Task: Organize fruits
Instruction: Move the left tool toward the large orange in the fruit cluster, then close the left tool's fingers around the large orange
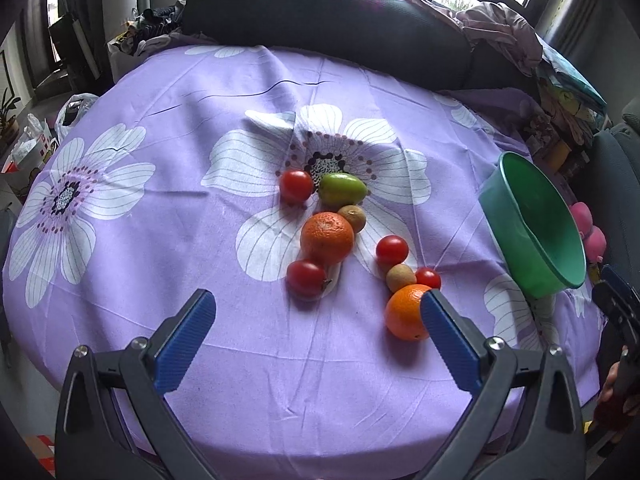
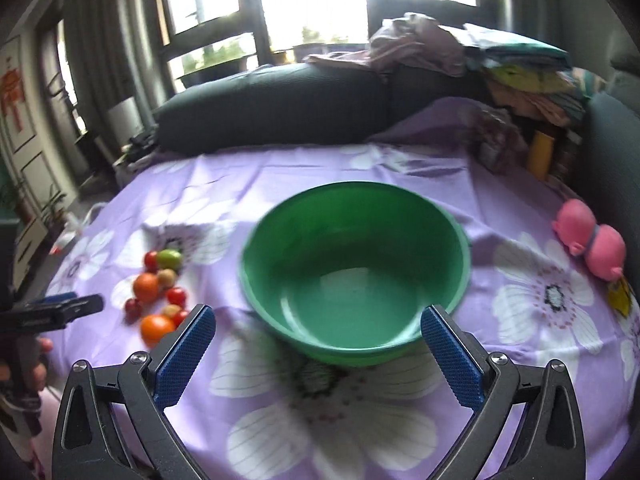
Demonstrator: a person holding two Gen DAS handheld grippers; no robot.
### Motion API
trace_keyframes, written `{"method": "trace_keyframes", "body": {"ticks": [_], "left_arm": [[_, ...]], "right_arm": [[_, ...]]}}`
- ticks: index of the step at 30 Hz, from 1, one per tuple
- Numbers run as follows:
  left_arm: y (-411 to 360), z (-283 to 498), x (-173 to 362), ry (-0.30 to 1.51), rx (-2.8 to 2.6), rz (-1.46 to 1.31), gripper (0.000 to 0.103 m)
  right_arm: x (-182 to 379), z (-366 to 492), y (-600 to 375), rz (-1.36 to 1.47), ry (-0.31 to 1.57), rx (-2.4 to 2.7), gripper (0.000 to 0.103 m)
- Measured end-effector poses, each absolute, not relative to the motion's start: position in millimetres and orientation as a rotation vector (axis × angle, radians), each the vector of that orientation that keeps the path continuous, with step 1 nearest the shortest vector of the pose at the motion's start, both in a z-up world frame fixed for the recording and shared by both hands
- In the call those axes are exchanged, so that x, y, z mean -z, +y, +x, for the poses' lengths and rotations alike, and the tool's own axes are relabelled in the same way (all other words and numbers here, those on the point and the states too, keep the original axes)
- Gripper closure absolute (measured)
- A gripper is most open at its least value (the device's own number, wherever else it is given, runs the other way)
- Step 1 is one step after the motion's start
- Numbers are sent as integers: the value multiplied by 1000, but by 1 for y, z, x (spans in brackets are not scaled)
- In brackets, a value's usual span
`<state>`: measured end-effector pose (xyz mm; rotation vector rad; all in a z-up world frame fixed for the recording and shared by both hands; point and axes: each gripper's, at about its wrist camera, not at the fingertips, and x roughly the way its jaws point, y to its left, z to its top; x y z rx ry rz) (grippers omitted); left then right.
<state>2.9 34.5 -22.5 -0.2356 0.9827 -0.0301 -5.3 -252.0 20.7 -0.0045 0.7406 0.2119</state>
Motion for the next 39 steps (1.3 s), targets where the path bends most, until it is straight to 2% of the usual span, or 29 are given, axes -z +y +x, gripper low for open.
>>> {"method": "trace_keyframes", "body": {"ticks": [13, 16, 23, 29, 34, 37, 39], "left_arm": [[42, -10, 31, 988, 137, -233, 1], [35, -7, 32, 995, 207, -262, 1], [7, 7, 39, 1028, 337, -251, 2], [-9, 24, 55, 1083, 381, -239, 11], [-10, 33, 65, 1120, 407, -270, 27], [-8, 34, 67, 1127, 418, -283, 36], [-7, 35, 69, 1129, 431, -298, 46]], "right_arm": [[30, -8, -157, -80, 894, -458, 1], [39, -7, -148, -89, 919, -488, 4], [55, -3, -132, -84, 961, -554, 20], [68, 8, -131, -18, 989, -567, 29], [69, 14, -130, -2, 988, -564, 31], [71, 18, -126, -10, 996, -580, 42], [73, 21, -122, -39, 1007, -575, 44]]}}
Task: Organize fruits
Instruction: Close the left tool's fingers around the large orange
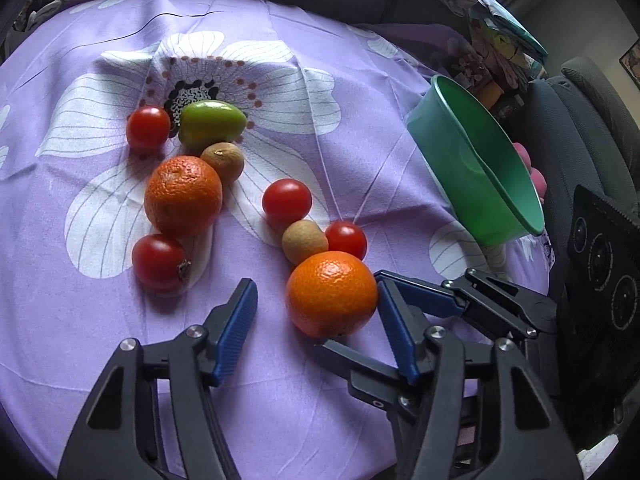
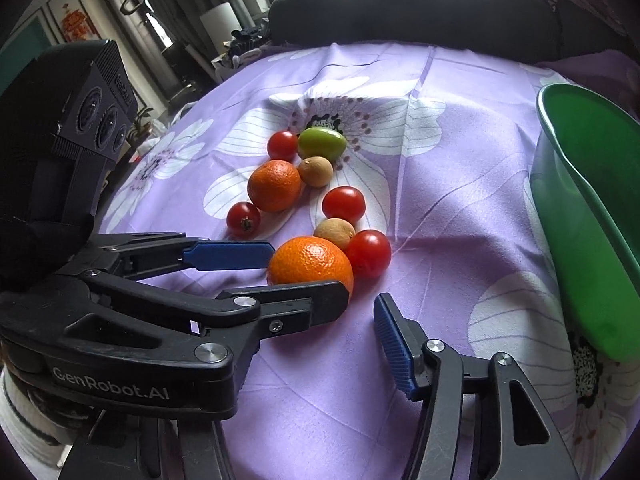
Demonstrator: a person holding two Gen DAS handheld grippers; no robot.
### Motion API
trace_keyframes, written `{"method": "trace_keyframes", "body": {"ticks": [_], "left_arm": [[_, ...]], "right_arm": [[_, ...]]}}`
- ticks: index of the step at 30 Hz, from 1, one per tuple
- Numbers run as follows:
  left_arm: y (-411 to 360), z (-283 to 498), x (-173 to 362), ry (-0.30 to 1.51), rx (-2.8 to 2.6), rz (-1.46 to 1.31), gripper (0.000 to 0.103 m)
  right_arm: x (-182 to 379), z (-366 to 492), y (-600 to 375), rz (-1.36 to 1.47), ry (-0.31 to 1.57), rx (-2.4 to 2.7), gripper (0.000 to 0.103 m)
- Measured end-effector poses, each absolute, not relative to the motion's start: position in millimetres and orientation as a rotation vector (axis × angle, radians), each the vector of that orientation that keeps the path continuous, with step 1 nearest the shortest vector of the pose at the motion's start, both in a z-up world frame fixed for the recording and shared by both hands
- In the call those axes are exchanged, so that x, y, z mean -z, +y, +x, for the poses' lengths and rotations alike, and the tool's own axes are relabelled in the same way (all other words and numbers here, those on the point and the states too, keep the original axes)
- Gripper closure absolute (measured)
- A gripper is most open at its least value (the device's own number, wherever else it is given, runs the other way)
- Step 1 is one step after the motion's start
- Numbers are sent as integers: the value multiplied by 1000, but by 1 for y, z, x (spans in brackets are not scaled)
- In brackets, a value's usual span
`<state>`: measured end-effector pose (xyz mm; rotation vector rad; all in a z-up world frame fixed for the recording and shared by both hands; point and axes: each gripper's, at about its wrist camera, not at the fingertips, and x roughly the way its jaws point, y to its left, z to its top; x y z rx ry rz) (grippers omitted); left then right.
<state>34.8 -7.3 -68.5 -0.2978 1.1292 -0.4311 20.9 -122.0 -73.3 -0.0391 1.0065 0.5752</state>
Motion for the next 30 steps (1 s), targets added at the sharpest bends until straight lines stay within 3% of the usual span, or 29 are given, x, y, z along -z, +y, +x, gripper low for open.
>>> {"method": "trace_keyframes", "body": {"ticks": [5, 16, 30], "left_arm": [[-9, 35, 70, 1129, 451, -299, 57], [-16, 33, 60, 1095, 452, -267, 57], [-67, 46, 14, 988, 560, -185, 57]], "right_arm": [[76, 24, -117, -51, 1014, -603, 55], [76, 21, -116, -45, 981, -609, 58], [26, 10, -157, -15, 839, -519, 58]]}}
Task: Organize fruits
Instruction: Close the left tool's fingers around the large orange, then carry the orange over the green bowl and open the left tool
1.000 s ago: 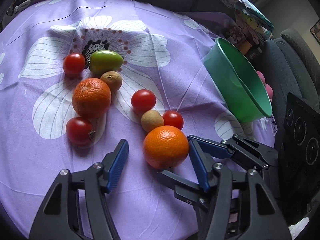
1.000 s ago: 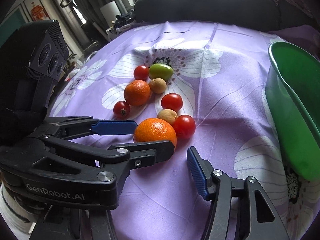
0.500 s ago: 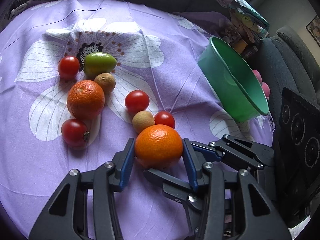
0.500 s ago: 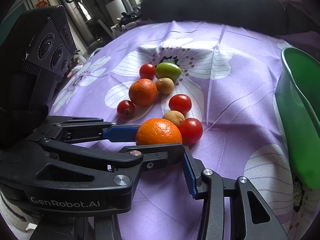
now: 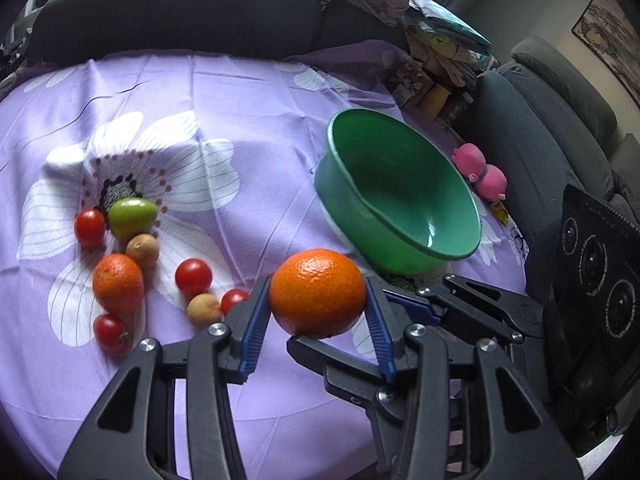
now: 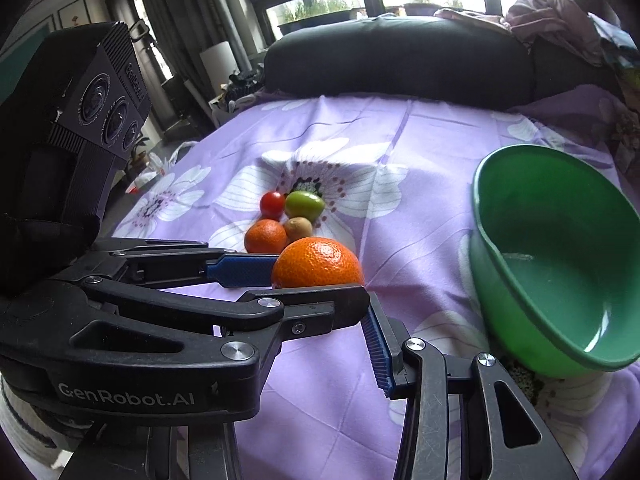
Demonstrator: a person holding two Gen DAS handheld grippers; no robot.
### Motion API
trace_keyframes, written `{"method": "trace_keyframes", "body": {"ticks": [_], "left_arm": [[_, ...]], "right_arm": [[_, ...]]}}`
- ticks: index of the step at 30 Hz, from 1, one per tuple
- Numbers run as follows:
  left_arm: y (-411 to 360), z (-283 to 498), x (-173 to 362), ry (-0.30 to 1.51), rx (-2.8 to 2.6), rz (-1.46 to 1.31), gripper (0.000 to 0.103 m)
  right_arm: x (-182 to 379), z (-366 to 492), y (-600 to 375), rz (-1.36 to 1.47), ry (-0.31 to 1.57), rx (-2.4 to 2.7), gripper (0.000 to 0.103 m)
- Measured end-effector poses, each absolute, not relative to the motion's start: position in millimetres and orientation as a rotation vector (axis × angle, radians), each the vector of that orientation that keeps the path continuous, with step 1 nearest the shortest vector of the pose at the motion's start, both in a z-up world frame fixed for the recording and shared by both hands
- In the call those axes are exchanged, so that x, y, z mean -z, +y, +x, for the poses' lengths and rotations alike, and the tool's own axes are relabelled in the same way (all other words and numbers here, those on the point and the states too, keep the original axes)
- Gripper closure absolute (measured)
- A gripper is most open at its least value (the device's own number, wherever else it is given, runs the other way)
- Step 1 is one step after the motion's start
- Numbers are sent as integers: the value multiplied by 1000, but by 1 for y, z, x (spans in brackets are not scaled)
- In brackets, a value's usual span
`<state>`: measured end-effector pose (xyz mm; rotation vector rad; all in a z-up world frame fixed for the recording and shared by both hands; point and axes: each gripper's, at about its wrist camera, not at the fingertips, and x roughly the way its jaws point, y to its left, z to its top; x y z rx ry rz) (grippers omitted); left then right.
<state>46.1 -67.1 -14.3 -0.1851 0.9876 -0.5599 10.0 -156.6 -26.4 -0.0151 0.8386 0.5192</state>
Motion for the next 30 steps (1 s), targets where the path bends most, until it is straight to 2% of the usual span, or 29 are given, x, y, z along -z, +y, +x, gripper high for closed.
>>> {"method": "trace_keyframes", "body": {"ticks": [12, 25, 29, 30], "left_arm": [[-144, 90, -2, 957, 705, -127, 57], [-169, 112, 12, 1014, 700, -120, 57], [-170, 113, 15, 1022, 679, -116, 54], [-169, 112, 14, 1023, 681, -120, 49]], "right_arm": [[1, 28, -230, 68, 763, -355, 58], [15, 46, -257, 105, 799, -291, 58], [17, 49, -257, 79, 816, -264, 57], [18, 49, -257, 75, 819, -256, 57]]}}
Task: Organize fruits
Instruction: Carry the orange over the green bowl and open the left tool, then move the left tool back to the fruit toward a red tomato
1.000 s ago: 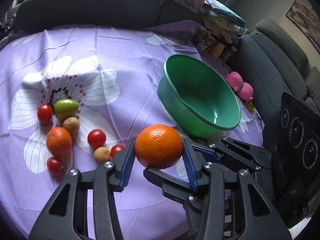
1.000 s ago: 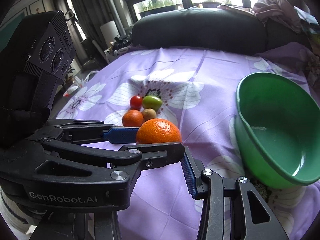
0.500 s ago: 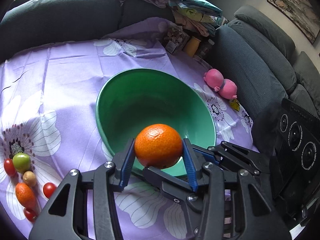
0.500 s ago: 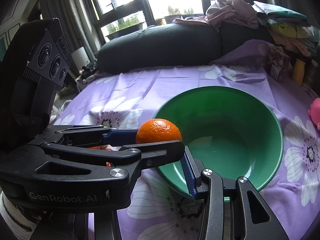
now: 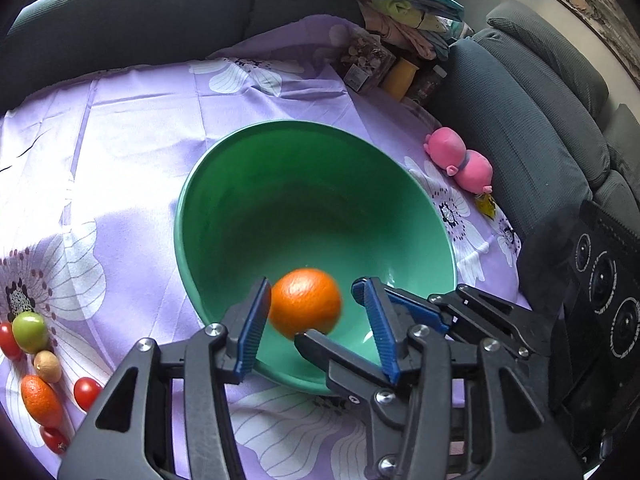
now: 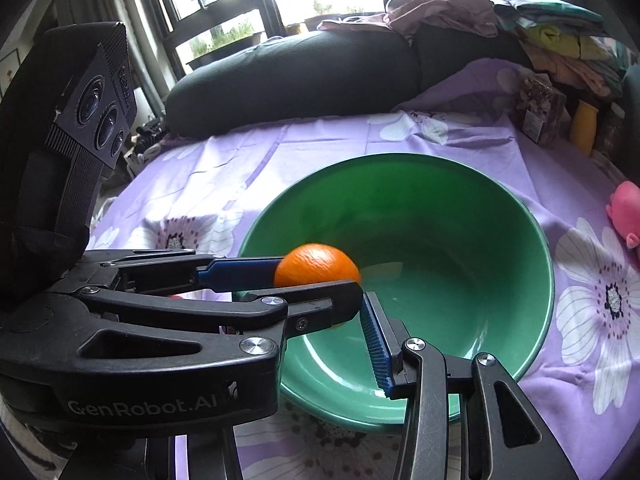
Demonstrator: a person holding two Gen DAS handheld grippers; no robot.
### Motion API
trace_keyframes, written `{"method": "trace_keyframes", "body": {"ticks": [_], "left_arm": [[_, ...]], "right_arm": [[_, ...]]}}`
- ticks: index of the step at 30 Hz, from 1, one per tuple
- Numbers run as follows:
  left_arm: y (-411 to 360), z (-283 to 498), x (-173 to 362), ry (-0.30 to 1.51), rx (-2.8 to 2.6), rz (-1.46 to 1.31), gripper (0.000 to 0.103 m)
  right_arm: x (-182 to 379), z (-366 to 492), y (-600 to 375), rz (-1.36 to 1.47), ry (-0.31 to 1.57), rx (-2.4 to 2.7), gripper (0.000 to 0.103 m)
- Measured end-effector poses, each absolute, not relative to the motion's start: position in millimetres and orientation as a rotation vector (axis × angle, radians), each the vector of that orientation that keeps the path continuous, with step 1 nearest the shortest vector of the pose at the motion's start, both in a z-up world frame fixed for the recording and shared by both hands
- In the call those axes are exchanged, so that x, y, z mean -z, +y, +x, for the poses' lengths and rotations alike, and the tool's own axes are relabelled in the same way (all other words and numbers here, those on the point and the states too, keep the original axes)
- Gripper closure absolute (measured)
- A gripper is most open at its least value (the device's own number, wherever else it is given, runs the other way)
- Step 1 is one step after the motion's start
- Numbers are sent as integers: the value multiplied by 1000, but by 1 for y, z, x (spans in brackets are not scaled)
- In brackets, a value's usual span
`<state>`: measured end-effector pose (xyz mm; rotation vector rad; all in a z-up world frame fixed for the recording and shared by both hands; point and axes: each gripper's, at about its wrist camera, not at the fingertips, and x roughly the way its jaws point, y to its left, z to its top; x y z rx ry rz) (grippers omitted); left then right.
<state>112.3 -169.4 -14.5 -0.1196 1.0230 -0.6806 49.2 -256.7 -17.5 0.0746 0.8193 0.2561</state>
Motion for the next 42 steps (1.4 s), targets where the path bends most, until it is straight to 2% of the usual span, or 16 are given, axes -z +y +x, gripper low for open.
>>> {"method": "trace_keyframes", "body": {"ticks": [3, 10, 14, 20, 22, 29, 38, 42], "left_arm": [[-165, 109, 9, 1001, 661, -106, 30], [-138, 95, -9, 942, 591, -73, 23], [-105, 85, -16, 912, 525, -94, 13], [-37, 68, -23, 880, 401, -221, 10], [-14, 59, -23, 874, 368, -283, 2], [38, 30, -15, 862, 278, -422, 1], [71, 6, -15, 720, 331, -468, 1], [57, 12, -3, 854, 384, -325, 1]], "right_arm": [[17, 48, -257, 67, 824, -247, 57], [5, 35, -253, 15, 790, -208, 58], [-3, 25, -250, -9, 769, -195, 58], [-9, 12, -239, 0, 760, -253, 57], [-10, 9, -232, 3, 760, -290, 56], [1, 2, -193, -16, 801, -407, 56], [17, -7, -155, -47, 861, -498, 56], [24, -8, -147, -69, 878, -511, 56]]}}
